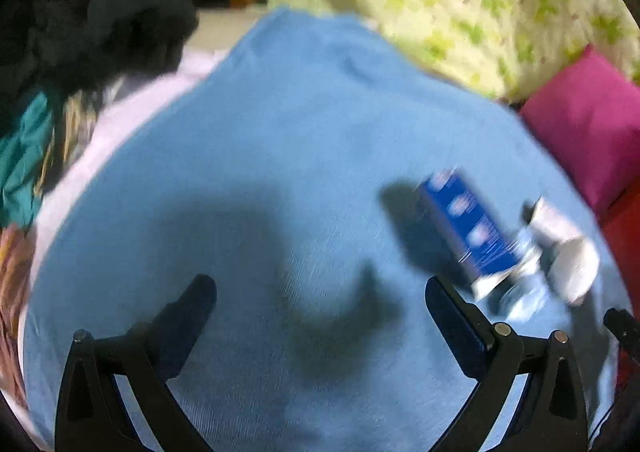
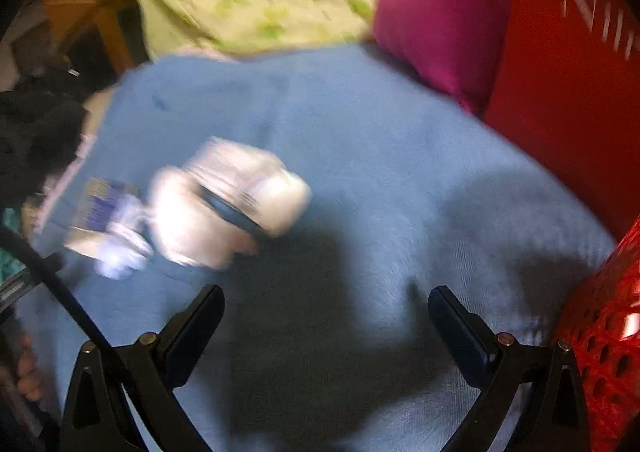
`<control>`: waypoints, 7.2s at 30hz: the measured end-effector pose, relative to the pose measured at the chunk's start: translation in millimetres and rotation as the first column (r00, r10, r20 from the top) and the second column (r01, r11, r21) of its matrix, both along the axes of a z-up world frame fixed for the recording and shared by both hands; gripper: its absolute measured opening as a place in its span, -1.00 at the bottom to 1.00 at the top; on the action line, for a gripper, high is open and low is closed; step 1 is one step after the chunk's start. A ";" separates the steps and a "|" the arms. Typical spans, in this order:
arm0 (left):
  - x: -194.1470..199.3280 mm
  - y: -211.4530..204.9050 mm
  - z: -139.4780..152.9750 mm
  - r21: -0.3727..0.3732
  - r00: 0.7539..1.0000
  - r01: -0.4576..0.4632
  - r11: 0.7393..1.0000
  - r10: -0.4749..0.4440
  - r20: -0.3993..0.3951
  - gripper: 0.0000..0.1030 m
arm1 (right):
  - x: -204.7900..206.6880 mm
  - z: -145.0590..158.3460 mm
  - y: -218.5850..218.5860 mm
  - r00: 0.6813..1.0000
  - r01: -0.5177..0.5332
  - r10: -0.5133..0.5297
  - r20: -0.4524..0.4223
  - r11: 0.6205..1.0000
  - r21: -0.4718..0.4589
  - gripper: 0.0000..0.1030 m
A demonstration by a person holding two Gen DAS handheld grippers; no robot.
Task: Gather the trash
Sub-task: 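Grasp the white tissue bundle with the right tool while the left grasps the blue box, then carry the tissue bundle and blue box with both tools to the red basket, then release the tissue bundle with the right tool while the left drops the blue box in, then move the right tool to the white paper box while the left grasps the light-blue cloth, then grasp the white paper box with the right tool while the left lifts the light-blue cloth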
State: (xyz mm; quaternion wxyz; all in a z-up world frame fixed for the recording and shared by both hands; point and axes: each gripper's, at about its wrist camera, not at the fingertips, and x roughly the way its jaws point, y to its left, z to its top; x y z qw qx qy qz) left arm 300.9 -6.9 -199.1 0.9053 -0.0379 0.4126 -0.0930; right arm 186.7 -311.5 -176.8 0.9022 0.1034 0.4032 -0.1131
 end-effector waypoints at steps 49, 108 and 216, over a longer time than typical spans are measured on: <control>11.8 -54.1 36.6 -0.198 0.935 0.333 0.922 -0.350 -0.057 -0.16 | 16.0 19.2 14.1 0.982 -0.181 0.164 0.089 0.958 0.222 -0.42; -290.5 -201.2 207.8 0.298 0.826 0.343 0.891 -0.437 0.357 -0.13 | -301.3 189.2 -76.5 0.825 -0.086 -0.041 0.563 0.976 0.198 -0.39; -19.6 -81.9 -11.3 -0.216 0.935 0.294 0.931 -0.327 -0.138 -0.42 | 127.5 -18.7 34.7 0.955 -0.245 0.245 -0.164 0.969 0.024 -0.07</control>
